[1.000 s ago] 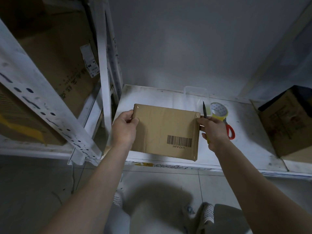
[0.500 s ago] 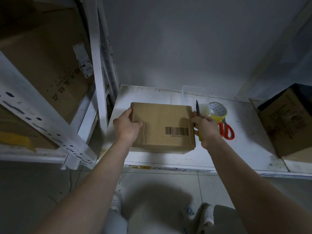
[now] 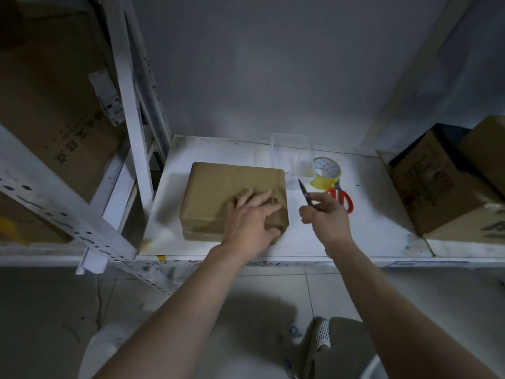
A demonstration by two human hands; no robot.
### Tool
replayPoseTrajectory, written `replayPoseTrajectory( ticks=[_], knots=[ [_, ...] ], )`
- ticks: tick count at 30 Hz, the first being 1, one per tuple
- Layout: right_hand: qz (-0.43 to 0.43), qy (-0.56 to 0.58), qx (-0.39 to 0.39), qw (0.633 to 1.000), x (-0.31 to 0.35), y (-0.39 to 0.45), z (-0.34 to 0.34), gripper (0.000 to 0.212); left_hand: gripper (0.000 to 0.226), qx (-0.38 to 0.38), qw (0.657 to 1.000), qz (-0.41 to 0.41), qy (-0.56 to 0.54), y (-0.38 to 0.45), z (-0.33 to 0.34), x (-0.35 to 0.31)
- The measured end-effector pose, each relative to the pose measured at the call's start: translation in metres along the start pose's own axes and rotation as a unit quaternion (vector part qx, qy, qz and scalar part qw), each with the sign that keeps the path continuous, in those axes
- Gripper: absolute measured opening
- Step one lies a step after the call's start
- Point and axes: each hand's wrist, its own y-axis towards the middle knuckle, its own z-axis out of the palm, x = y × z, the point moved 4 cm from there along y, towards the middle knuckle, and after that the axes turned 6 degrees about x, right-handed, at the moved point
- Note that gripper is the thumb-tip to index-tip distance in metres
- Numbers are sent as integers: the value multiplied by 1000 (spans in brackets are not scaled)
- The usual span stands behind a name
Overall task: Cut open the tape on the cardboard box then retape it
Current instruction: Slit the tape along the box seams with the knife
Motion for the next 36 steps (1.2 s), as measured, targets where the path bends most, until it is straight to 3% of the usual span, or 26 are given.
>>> replayPoseTrajectory(
  ticks=[6, 12, 30, 32, 36],
  knots=[
    [-39, -272, 34, 961, -14, -16, -6, 30, 46, -47, 998, -25, 21, 12, 11, 13],
    [-101, -417, 29, 903, -10, -25, -5, 35, 43, -62, 996, -50, 28, 19, 11, 14],
    [-147, -502, -23, 852, -7, -23, 4, 36, 34, -96, 994, -56, 2, 20, 13, 15],
    [-134, -489, -24, 861, -10, -24, 6, 33, 34, -100, 994, -53, 3, 20, 13, 15],
    [-34, -257, -2, 966, -27, -25, 6, 25, 34, -106, 993, -50, 4, 19, 13, 16]
  ],
)
